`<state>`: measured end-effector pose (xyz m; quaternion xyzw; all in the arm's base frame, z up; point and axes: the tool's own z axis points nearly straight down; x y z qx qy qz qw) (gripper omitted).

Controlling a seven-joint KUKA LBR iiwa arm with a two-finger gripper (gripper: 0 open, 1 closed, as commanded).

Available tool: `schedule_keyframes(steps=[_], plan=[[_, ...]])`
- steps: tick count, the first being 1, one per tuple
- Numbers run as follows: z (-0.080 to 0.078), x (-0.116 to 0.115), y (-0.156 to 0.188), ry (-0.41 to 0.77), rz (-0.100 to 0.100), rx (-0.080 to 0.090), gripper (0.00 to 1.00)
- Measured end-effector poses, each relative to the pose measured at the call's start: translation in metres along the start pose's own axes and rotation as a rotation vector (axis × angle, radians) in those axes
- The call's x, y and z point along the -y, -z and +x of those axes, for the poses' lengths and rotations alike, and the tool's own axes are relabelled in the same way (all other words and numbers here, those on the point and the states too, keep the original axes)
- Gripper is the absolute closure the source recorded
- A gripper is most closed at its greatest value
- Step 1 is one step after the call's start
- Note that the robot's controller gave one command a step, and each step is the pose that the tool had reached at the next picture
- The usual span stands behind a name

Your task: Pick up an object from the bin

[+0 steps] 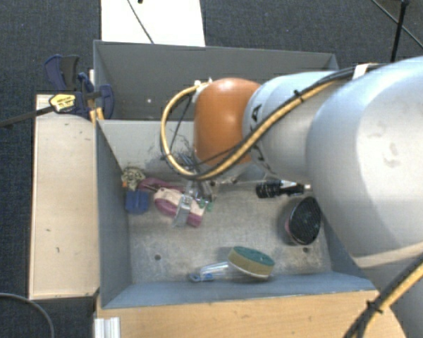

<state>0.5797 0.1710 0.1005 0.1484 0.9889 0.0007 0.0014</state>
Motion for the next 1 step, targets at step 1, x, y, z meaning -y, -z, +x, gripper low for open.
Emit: schedule_keyframes(steps=[1], plan=[[-0.0046, 0.004, -0.0311, -0.107, 0.002, -0.004, 0.0]])
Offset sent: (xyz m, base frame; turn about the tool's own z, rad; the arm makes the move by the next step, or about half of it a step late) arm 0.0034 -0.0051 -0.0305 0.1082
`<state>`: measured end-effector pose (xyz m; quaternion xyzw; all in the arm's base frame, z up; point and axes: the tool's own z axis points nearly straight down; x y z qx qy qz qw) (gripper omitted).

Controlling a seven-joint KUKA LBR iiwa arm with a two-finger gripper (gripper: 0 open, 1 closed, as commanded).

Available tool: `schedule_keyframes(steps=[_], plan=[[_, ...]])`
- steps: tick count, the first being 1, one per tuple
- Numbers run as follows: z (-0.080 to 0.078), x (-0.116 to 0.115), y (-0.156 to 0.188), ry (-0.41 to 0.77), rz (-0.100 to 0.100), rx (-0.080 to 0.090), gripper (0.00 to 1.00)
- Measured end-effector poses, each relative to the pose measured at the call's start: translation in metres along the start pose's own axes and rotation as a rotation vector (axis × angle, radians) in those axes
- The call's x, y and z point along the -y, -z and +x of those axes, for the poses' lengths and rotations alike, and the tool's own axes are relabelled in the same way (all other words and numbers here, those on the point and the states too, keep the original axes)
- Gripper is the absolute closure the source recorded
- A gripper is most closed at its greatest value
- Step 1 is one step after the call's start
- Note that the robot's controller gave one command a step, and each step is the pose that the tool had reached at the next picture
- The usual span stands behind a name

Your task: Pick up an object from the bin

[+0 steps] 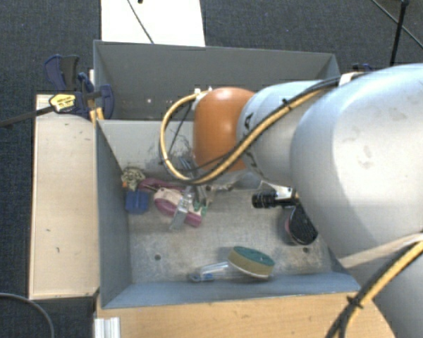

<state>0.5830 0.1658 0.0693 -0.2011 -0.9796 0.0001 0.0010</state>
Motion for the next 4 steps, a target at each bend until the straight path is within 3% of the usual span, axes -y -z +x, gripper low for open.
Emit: schedule_keyframes(steps=[1, 2, 4], plan=[[0.0, 0.0, 0.001, 0.0, -0.001, 0.001, 0.0], [0.0, 0.0, 0.0, 0.0, 0.0, 0.0, 1.0], [-0.002, -0.002, 0.11, 0.006, -0.005, 0.007, 1.0]])
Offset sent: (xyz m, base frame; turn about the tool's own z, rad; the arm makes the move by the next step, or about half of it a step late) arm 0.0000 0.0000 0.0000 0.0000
